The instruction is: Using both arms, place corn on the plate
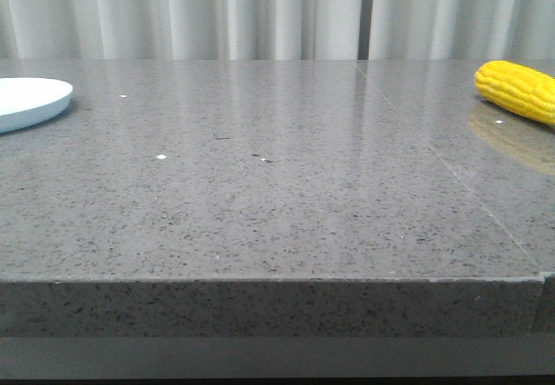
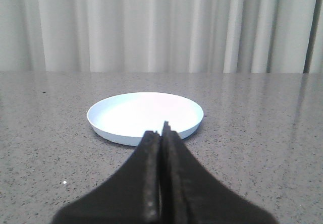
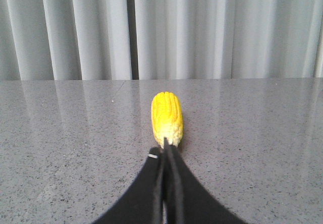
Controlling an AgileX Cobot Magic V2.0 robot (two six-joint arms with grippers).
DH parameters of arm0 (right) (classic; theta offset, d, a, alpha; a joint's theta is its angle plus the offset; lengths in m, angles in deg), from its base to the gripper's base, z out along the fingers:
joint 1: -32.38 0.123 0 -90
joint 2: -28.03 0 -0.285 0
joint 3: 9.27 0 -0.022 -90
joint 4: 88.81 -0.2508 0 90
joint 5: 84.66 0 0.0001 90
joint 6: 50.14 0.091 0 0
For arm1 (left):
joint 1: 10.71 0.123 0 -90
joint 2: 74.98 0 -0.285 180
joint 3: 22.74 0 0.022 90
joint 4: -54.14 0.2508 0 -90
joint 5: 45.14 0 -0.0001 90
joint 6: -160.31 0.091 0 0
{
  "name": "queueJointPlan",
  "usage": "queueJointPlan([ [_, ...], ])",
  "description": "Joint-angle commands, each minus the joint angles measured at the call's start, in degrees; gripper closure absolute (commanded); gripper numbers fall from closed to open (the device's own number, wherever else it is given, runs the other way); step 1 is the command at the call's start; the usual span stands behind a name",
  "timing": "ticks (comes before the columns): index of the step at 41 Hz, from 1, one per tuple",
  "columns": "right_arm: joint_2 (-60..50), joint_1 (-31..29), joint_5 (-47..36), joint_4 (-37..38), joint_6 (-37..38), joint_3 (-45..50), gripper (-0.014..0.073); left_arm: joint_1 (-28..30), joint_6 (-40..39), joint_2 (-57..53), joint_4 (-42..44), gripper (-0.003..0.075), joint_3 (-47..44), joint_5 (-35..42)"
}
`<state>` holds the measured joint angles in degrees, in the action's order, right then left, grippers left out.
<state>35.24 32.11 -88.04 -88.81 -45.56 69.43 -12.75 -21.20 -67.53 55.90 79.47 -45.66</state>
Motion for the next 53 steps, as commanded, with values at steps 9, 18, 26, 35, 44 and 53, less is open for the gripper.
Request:
queueJointPlan([
  [9, -1.01, -0.27, -4.91, 0.62, 0.16, -1.2, 0.0662, -0.08, -0.64, -0.99, -0.35, 0.0741, -1.21, 4.15],
  [18, -1.01, -0.27, -4.91, 0.62, 0.16, -1.2, 0.0662, -0.08, -0.64, -0.99, -0.35, 0.0741, -1.21, 4.15],
  [26, -1.01, -0.27, -4.91, 0.62, 0.16, -1.2, 0.0662, -0.08, -0.64, -0.99, -0.35, 0.0741, -1.21, 4.15],
  [35, -1.01, -0.27, -6.02, 0.62, 0.16, -1.26, 0.0662, -0.08, -0.64, -0.99, -0.35, 0.0741, -1.21, 6.44],
  [44, -1.01, -0.27, -4.49, 0.55, 0.4, -6.3, 0.0662, -0.08, -0.64, -0.74, -0.35, 0.0741, 3.3, 7.96],
  [53, 1.87, -0.27, 10.4, 0.65, 0.4, -21.85, 0.0662, -0.08, -0.64, -0.34, -0.35, 0.0741, 16.8, 1.89],
])
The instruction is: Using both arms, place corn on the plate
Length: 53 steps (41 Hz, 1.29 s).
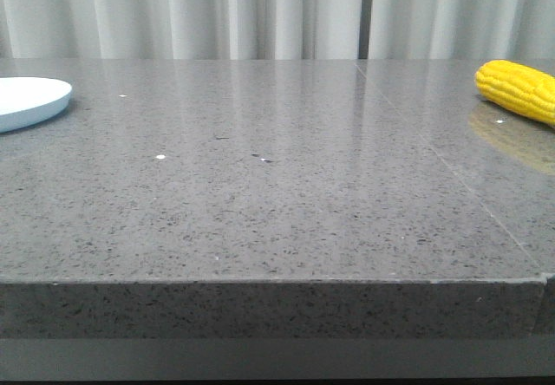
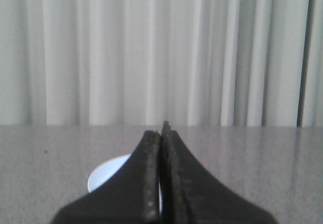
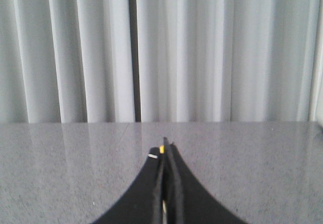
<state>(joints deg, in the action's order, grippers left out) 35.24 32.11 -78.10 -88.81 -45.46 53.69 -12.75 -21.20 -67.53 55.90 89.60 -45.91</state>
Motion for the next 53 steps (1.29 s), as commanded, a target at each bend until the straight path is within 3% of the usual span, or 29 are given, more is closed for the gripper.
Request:
queueJointPlan([
  [1, 2.52, -0.27, 1.85, 0.65, 0.3, -8.04, 0.0662, -0.08, -0.54, 0.17, -0.2, 0.0741, 8.15, 0.77],
  [12, 16.23, -0.27, 20.81, 0.65, 0.3, -27.06, 0.0662, -0.08, -0.54, 11.53, 3.31, 0.0741, 27.51, -18.11],
  [18, 22.84, -0.27, 28.86, 0.65, 0.3, -31.82, 0.0662, -0.08, -0.54, 18.7, 3.31, 0.0741, 33.28, -26.5],
  [43, 36.46, -0.27, 33.48, 1.69, 0.25, -30.3, 0.0653, -0.08, -0.38, 33.71, 3.29, 0.0739, 31.39, -30.32],
  [47, 37.22, -0.27, 33.48, 1.69, 0.25, -30.3, 0.0553, -0.08, 2.11, 35.16, 3.29, 0.0696, 31.39, -31.51],
  [50, 37.59, -0.27, 33.53, 1.69, 0.25, -30.3, 0.0407, -0.18, 2.84, 35.92, 3.29, 0.0599, 31.39, -32.05],
  [53, 37.86, -0.27, 33.53, 1.69, 0.25, -30.3, 0.0214, -0.18, 2.84, 36.39, 3.29, 0.0444, 31.39, -32.04],
])
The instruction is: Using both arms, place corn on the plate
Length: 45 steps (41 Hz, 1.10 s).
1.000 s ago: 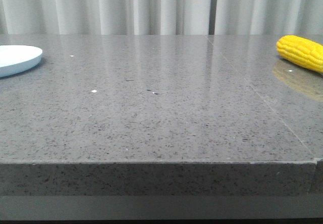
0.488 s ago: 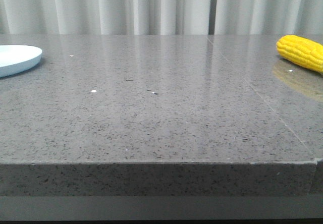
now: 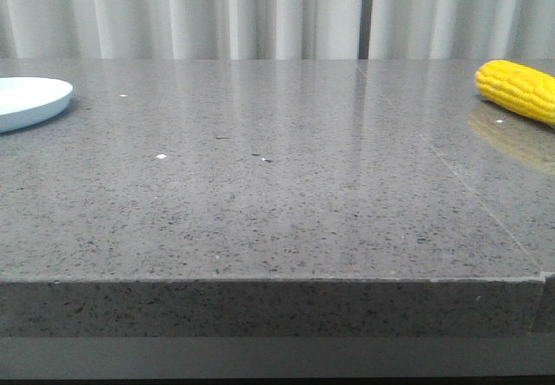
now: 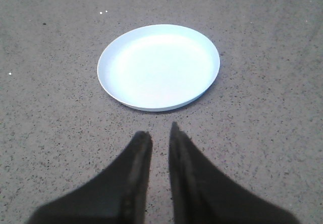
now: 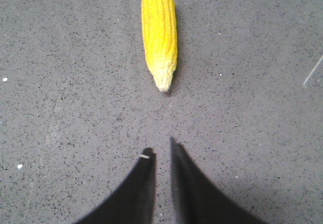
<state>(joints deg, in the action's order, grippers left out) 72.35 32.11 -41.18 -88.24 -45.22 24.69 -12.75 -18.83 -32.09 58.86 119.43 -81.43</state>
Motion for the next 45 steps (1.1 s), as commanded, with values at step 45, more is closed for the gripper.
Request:
queueJointPlan([
  [45, 1.21, -0.27, -3.76, 1.13, 0.01, -1.29, -0.0031, 6.52, 0.61, 40.83, 1.29, 0.0174, 26.89, -16.48],
])
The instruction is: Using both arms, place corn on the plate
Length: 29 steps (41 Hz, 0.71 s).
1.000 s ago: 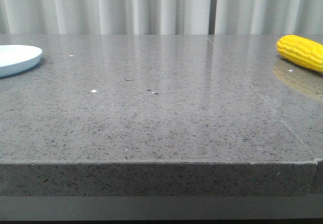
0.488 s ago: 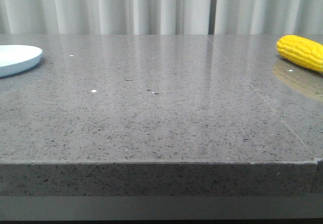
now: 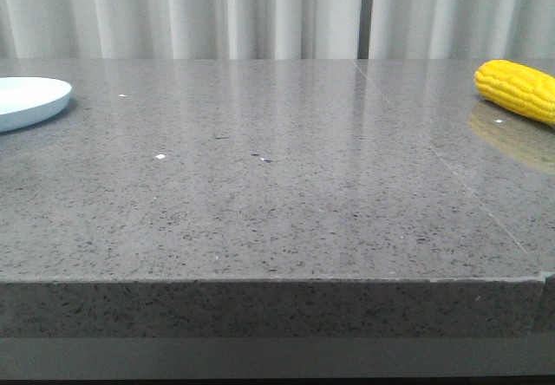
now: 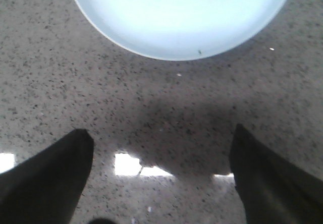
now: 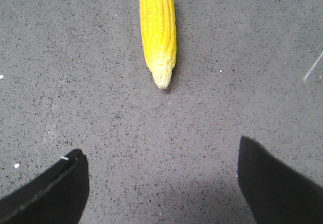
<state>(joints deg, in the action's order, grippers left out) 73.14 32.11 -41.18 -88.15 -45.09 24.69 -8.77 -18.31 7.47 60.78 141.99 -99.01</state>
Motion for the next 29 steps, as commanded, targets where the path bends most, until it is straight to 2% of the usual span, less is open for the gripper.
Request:
queueJointPlan([
  [1, 0.43, -0.27, -3.81, 1.04, -0.12, -1.29, -0.0031, 3.39, 0.09, 1.98, -1.03, 0.0174, 5.03, 1.11],
  [5, 0.43, -0.27, -3.81, 1.04, -0.12, -1.29, -0.0031, 7.47, 1.94, 4.83, -4.17, 0.0174, 7.91, 1.74],
  [14, 0.43, -0.27, -3.81, 1.04, -0.12, -1.29, -0.0031, 15.35, 6.69, 11.63, -17.17, 0.0174, 13.67, 5.29],
  [20, 0.43, -0.27, -3.81, 1.04, -0.12, -1.29, -0.0031, 16.26, 9.39, 16.46, -21.12, 0.0174, 17.45, 5.2],
  [29, 0.43, -0.27, -3.81, 1.04, -0.12, -1.29, -0.0031, 16.26, 9.64, 22.79, -22.02, 0.0174, 22.14, 4.93],
])
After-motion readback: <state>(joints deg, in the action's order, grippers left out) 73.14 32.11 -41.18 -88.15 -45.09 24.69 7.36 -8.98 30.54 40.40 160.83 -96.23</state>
